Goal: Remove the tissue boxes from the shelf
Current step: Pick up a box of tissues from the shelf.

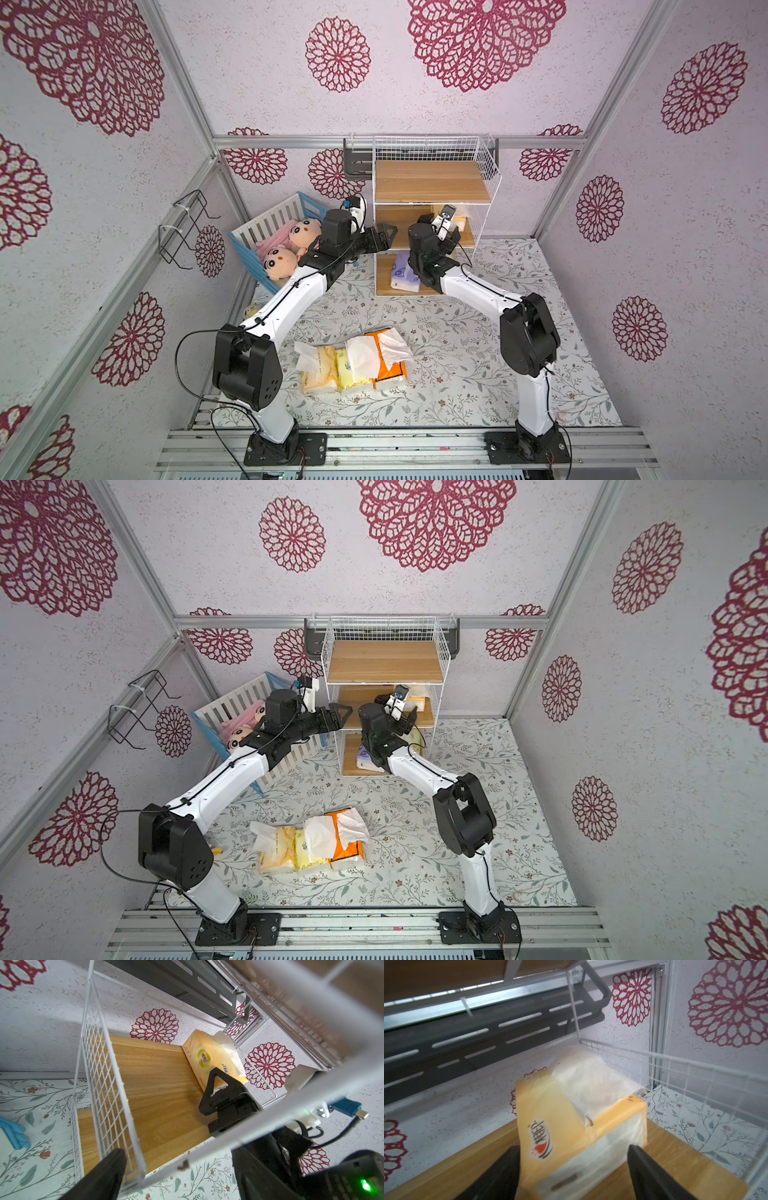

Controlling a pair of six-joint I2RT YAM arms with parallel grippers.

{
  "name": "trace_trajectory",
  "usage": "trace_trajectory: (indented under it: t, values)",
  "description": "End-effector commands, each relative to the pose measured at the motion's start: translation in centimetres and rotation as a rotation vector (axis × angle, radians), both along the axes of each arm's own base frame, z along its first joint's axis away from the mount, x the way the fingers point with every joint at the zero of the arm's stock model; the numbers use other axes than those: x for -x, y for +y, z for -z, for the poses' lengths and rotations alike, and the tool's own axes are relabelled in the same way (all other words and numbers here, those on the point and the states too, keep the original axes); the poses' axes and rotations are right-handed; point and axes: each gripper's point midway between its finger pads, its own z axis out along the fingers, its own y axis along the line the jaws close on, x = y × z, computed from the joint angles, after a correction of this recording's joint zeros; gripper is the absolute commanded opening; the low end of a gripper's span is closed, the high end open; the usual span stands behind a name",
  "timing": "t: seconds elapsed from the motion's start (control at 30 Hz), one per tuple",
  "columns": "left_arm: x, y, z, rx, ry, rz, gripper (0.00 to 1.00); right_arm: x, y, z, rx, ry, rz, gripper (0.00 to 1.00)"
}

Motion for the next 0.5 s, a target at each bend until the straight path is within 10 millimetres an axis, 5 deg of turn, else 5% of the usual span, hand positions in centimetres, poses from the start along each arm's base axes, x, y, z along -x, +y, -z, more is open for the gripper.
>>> trace_trajectory:
  t: [0.0,0.23,0.37,0.47]
  values:
    - [0.0,-0.9,-0.5,0.013,-0.027,0.039,0.87,-2.6,-2.1,5.6,-0.051,0.076,-0.015,0.86]
    - [0.0,-1.0,0.2,0.008,-0.014,0.042,0.87,-4.0,-2.7,5.6,-0.054,0.066,-0.018,0.77]
    - [-0.1,-1.0,0.5,0.015,-0.007,0.040,0.87,-4.2,-2.8,5.6,-0.045,0.051,-0.033,0.61]
    - [-0.1,-1.0,0.7,0.020,0.000,0.040,0.87,-4.3,-2.7,5.4,-0.040,0.046,-0.048,0.40]
